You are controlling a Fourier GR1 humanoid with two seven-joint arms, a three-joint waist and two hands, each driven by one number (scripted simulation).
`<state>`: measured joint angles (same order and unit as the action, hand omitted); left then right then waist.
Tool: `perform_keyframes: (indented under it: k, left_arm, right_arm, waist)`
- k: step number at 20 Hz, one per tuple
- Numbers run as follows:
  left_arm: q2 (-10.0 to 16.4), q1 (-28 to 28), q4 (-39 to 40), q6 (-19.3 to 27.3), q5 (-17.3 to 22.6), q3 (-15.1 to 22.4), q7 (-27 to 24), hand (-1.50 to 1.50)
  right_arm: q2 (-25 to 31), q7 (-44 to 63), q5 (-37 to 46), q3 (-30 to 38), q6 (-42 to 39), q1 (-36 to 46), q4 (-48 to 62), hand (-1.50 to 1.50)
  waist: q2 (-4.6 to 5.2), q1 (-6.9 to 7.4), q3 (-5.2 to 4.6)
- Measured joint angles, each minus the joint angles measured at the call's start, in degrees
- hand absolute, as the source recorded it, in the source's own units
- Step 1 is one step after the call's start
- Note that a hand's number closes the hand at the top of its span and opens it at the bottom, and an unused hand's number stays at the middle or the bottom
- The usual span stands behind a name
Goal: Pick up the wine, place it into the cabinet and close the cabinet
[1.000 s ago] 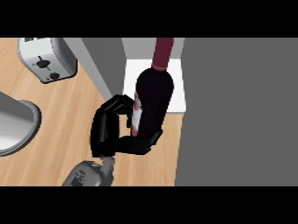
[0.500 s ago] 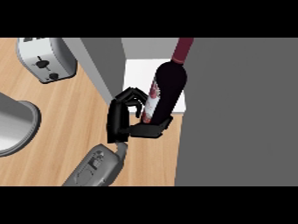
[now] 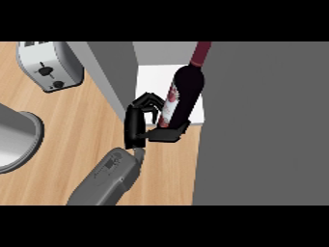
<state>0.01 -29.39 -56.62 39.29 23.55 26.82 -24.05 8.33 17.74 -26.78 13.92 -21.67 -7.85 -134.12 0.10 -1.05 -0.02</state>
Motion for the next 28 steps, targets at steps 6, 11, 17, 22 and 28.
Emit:
perform_keyframes:
  k: [6, 11, 17, 22, 28]
  left_arm:
    - [0.00, -5.56, 8.31, -2.95, 6.57, -1.19, -5.36, 1.50]
    - [0.11, -9.65, 13.54, -2.86, 12.51, 1.22, -7.75, 1.50]
    - [0.11, -16.44, 23.25, -6.71, 16.66, -0.85, -8.51, 1.50]
    - [0.09, -21.34, 29.60, -6.69, 20.17, -0.55, -8.91, 1.50]
    - [0.01, -26.26, 37.06, -6.80, 20.32, 0.75, -7.54, 1.50]
  right_arm:
    - [0.90, 2.42, -0.62, 0.37, 1.80, 2.80, 0.22, -1.50]
    - [0.17, 1.39, -1.28, 0.43, 0.87, 2.51, 0.94, -1.50]
    - [0.78, 1.27, -3.49, 1.90, 0.21, 2.95, 1.60, -1.50]
    - [1.26, 1.61, -3.92, 1.77, -0.12, 3.82, 1.61, -1.50]
    - [1.60, 2.48, -4.52, 0.98, 0.21, 5.23, 1.47, -1.50]
  waist:
    - [0.07, -0.07, -0.02]
    - [0.22, -0.39, -0.02]
    - [0.42, -0.76, -0.03]
    - [0.66, -1.47, -0.04]
    - [0.78, -2.02, -0.04]
